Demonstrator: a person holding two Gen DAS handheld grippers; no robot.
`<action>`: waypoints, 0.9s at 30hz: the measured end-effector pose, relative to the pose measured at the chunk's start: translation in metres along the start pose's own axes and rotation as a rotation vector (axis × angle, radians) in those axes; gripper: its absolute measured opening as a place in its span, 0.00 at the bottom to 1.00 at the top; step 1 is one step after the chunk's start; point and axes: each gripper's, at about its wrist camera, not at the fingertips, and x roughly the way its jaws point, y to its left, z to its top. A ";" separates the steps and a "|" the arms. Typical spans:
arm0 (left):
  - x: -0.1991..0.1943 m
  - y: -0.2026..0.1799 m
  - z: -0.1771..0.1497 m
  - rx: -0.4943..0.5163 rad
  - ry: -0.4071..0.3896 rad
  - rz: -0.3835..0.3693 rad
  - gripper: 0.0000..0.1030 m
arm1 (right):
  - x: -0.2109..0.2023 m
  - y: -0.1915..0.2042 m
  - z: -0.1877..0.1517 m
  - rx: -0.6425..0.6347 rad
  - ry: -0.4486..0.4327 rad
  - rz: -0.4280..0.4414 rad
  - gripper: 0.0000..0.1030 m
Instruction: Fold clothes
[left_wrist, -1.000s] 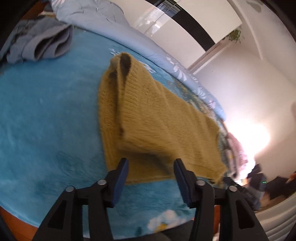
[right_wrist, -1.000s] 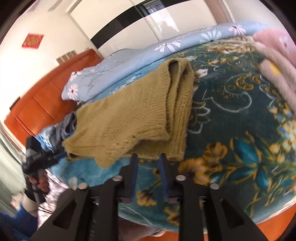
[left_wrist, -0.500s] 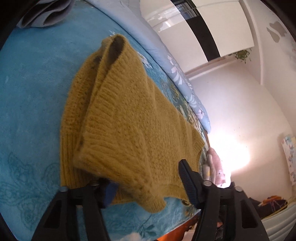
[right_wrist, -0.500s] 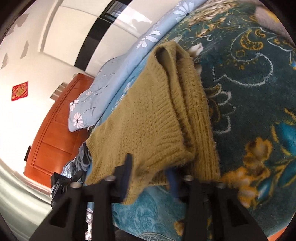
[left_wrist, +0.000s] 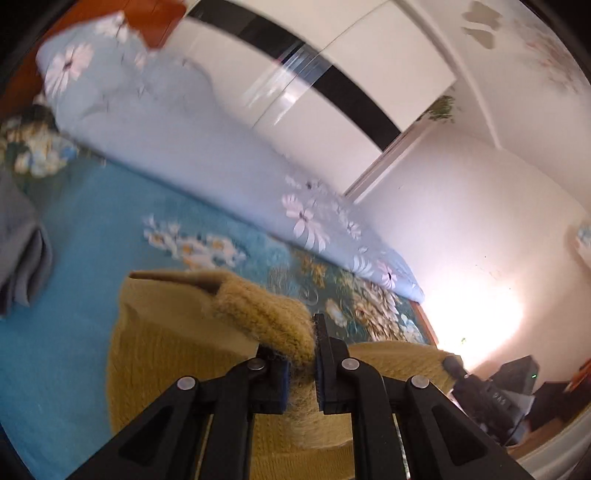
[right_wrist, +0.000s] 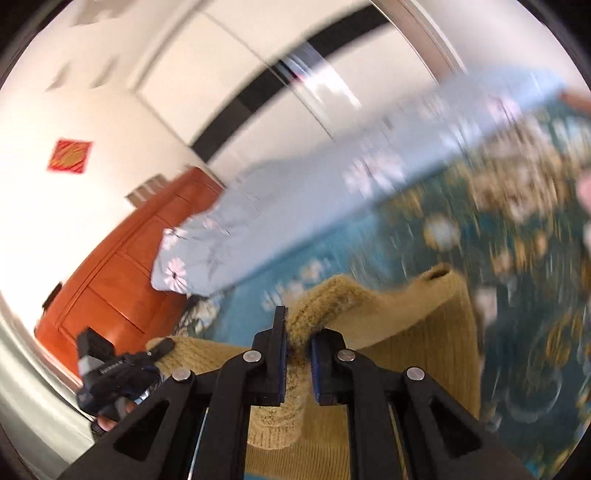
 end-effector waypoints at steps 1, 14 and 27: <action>0.002 0.004 -0.007 0.003 0.019 0.013 0.10 | -0.001 0.000 -0.006 -0.008 -0.001 0.015 0.10; 0.021 0.097 -0.113 -0.207 0.222 0.112 0.10 | 0.012 -0.102 -0.124 0.224 0.227 -0.068 0.10; 0.026 0.082 -0.130 -0.087 0.244 0.220 0.15 | 0.001 -0.104 -0.138 0.148 0.244 -0.144 0.12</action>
